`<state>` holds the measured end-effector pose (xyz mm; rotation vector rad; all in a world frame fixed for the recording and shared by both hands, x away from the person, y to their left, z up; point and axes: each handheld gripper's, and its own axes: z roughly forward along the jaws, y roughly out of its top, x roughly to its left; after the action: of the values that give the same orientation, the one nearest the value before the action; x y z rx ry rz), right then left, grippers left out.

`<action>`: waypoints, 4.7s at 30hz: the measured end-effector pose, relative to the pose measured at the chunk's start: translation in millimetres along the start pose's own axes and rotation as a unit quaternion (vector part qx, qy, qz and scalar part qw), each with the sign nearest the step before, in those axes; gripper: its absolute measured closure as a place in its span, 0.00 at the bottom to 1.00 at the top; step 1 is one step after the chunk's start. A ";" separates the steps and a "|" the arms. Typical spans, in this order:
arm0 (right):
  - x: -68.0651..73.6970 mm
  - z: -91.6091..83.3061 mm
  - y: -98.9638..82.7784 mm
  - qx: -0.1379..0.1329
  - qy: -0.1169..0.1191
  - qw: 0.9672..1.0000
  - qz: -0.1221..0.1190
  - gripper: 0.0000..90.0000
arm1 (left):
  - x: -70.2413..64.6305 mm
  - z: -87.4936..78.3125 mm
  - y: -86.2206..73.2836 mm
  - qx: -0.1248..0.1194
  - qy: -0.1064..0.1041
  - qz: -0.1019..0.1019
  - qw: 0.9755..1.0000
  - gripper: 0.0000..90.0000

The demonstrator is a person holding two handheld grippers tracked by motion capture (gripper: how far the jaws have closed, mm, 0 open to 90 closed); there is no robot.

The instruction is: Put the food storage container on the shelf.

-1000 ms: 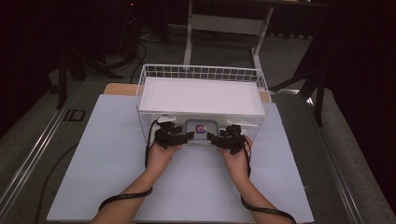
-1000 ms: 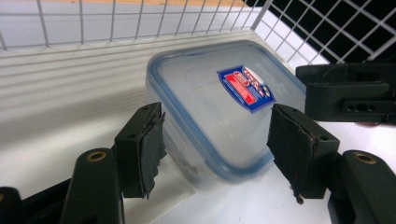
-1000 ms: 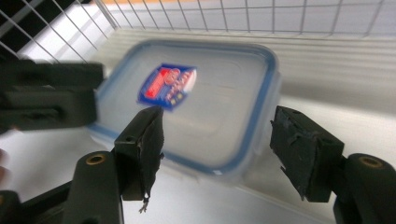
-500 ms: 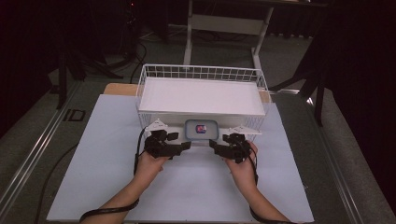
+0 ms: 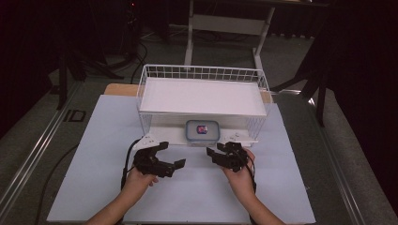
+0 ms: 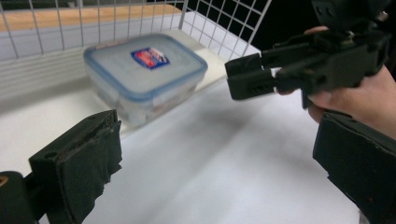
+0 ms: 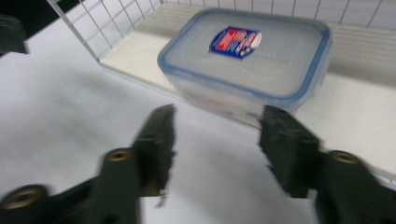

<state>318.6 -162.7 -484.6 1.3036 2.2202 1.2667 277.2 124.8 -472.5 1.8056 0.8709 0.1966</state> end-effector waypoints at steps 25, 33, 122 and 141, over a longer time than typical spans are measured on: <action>4.4 52.3 -1.6 0.045 0.011 0.999 -0.018 1.00 | -10.4 -3.2 -40.9 0.000 0.015 0.019 1.000 0.02; 0.9 64.2 6.1 0.048 0.001 0.999 -0.020 1.00 | -9.0 -4.9 -43.5 0.000 0.031 0.040 0.999 0.02; -18.4 -60.0 -40.8 -0.026 0.058 0.997 -0.043 0.17 | -18.3 -15.2 -41.2 -0.029 -0.006 0.054 0.998 0.02; -31.6 -96.2 -62.9 -0.044 0.069 0.996 -0.042 0.17 | -20.3 -14.0 -38.2 -0.016 -0.025 0.064 0.997 0.02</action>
<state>242.3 -254.4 -484.4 1.1106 2.2571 1.4447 237.5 128.5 -494.5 1.8300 0.7126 0.2444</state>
